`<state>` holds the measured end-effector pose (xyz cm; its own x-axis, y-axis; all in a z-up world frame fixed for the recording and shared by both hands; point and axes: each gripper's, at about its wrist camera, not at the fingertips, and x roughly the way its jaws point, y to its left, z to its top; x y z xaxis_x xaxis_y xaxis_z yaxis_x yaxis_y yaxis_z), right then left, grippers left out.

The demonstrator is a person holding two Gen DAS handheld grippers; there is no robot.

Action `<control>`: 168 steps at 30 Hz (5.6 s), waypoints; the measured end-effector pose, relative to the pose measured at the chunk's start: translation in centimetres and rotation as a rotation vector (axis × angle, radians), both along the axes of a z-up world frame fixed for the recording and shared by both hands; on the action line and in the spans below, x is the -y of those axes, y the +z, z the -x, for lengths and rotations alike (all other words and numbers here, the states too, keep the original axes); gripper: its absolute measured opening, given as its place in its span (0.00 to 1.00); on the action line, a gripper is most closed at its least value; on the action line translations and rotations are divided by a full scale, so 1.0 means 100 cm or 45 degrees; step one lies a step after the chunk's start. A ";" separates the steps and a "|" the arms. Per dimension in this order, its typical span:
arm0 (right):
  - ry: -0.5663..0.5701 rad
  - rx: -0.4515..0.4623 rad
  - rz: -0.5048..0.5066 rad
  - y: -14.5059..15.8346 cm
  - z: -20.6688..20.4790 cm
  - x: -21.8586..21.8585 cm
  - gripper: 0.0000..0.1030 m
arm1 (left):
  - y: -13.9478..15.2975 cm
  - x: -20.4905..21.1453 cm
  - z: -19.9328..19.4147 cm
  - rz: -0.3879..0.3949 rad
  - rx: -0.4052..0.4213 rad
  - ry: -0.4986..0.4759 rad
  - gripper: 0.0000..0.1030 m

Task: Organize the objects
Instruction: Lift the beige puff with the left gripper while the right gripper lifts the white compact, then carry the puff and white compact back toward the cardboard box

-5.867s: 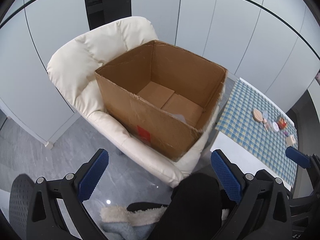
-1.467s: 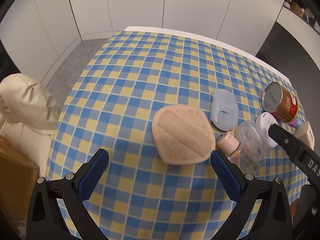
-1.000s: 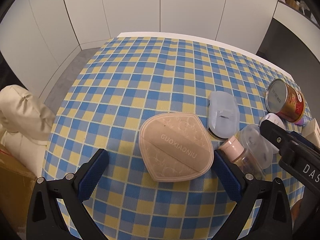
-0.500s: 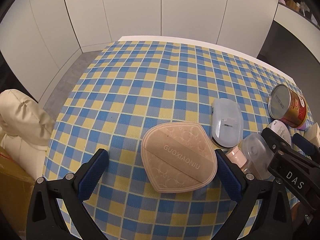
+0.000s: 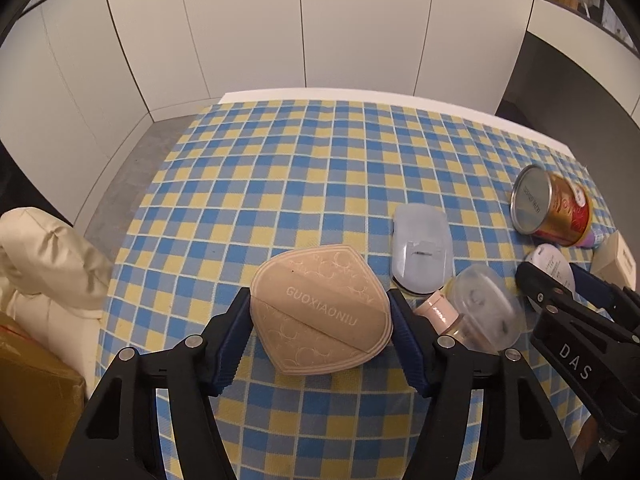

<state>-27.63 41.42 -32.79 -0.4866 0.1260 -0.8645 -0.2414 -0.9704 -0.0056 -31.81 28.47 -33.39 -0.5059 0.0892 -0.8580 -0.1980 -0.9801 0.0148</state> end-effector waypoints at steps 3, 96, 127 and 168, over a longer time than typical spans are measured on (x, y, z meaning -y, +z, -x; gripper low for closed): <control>-0.006 -0.004 0.008 0.005 0.000 -0.006 0.58 | 0.013 0.008 0.001 -0.009 -0.017 0.009 0.64; 0.118 -0.339 -0.160 0.397 -0.144 0.022 0.58 | 0.384 0.049 -0.131 -0.094 -0.343 -0.059 0.64; 0.124 -0.291 -0.002 0.327 -0.314 0.045 0.58 | 0.317 0.108 -0.275 -0.139 -0.208 -0.099 0.64; 0.090 -0.171 -0.022 0.288 -0.420 0.040 0.59 | 0.291 0.144 -0.338 -0.107 -0.163 -0.097 0.64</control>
